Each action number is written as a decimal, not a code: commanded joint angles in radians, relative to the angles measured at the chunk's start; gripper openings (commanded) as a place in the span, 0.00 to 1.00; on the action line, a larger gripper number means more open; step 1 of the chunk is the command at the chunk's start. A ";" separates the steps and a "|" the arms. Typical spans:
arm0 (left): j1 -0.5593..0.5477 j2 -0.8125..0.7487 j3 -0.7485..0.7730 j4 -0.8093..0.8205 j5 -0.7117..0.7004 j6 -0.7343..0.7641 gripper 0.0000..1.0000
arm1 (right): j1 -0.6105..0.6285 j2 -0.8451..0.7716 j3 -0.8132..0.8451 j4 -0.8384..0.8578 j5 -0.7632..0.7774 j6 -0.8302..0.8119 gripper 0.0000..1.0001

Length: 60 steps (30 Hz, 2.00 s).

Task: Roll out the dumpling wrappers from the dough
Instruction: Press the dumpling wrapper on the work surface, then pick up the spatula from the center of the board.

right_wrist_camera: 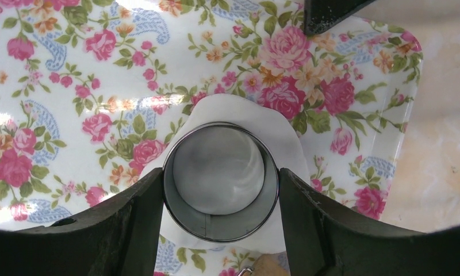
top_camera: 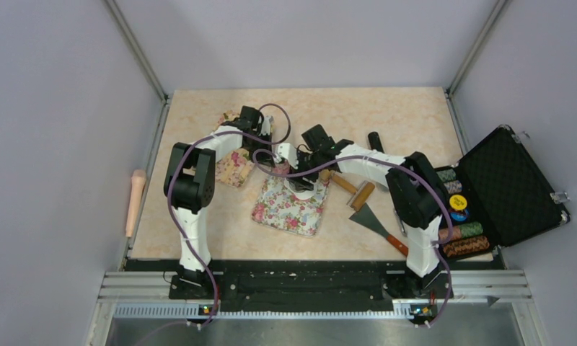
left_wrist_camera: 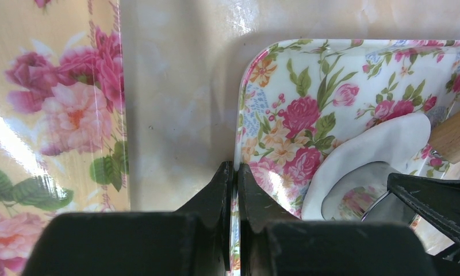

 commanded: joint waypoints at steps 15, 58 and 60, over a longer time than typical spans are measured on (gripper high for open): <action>-0.003 -0.025 -0.044 0.015 -0.105 -0.029 0.01 | 0.052 0.125 -0.043 -0.085 0.391 0.461 0.39; 0.009 -0.304 -0.140 0.110 0.006 -0.007 0.63 | -0.176 -0.906 -0.677 -0.465 0.390 -0.054 0.90; 0.010 -0.338 -0.147 0.109 0.019 0.022 0.63 | -0.179 -0.927 -0.725 -0.479 0.426 -0.052 0.90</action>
